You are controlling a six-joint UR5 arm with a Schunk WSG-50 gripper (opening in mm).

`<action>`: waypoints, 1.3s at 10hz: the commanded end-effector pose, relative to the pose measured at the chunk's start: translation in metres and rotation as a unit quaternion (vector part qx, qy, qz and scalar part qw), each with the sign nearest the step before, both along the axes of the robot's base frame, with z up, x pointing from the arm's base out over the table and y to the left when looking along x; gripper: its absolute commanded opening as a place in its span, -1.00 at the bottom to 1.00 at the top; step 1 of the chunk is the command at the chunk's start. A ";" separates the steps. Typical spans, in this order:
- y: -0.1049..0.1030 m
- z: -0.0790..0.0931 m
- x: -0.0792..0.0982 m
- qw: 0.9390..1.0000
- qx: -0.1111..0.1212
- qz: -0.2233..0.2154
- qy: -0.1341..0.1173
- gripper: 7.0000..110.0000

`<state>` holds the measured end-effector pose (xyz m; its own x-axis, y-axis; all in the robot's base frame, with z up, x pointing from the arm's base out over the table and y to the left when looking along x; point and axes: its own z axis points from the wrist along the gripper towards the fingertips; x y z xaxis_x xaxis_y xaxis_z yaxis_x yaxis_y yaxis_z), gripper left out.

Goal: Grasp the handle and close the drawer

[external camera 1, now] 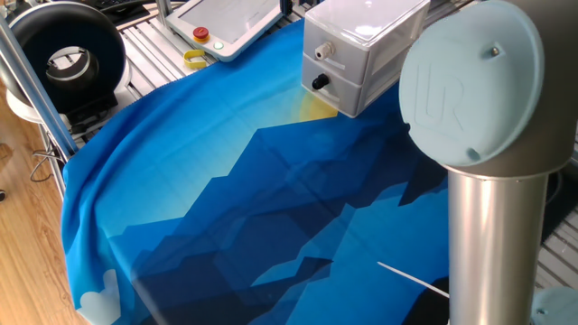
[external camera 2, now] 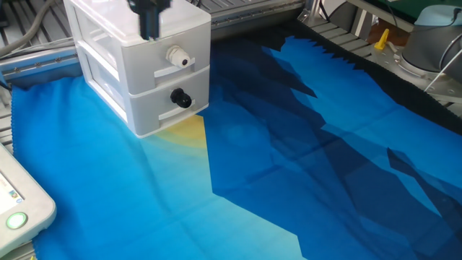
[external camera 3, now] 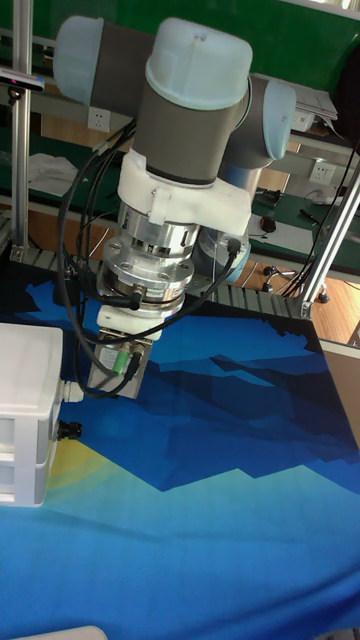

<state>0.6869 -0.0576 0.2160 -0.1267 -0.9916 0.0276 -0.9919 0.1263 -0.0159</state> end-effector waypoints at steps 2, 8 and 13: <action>0.013 0.005 0.004 0.999 0.021 -0.034 -0.014 -1.00; -0.008 -0.001 0.005 0.999 -0.001 -0.028 -0.023 -1.00; -0.019 0.002 0.006 0.999 -0.027 -0.023 -0.021 -1.00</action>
